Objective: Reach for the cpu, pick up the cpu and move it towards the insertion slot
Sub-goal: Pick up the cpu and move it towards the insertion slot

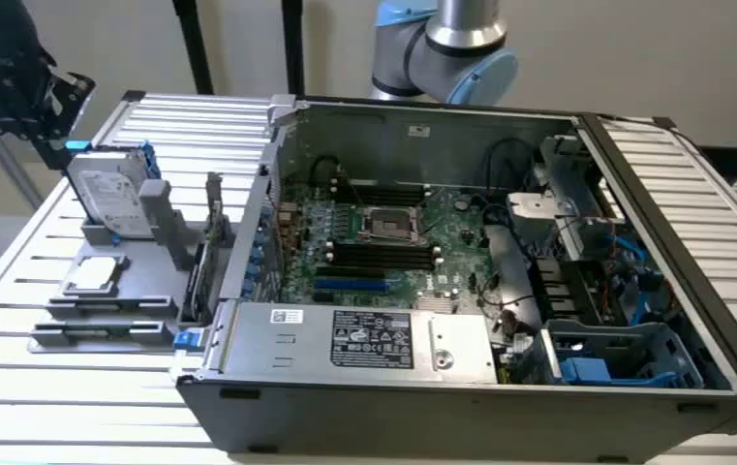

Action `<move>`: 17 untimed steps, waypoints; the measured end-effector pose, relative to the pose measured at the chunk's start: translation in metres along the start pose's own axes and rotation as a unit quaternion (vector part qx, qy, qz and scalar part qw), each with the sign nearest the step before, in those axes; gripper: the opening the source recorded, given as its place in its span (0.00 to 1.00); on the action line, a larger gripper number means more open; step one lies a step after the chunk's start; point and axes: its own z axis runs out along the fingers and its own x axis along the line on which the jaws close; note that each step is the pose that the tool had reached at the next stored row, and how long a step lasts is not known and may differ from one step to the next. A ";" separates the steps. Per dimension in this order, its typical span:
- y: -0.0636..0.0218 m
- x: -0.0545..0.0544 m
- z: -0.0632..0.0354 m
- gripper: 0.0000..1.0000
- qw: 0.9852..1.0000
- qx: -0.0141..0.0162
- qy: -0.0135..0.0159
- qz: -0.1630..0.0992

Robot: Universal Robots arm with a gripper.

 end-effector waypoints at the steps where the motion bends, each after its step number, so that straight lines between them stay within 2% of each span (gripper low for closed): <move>1: 0.0000 0.000 0.0000 0.11 1.000 0.000 0.000 0.000; 17: 0.0000 0.002 0.0008 0.11 1.000 0.000 0.000 0.000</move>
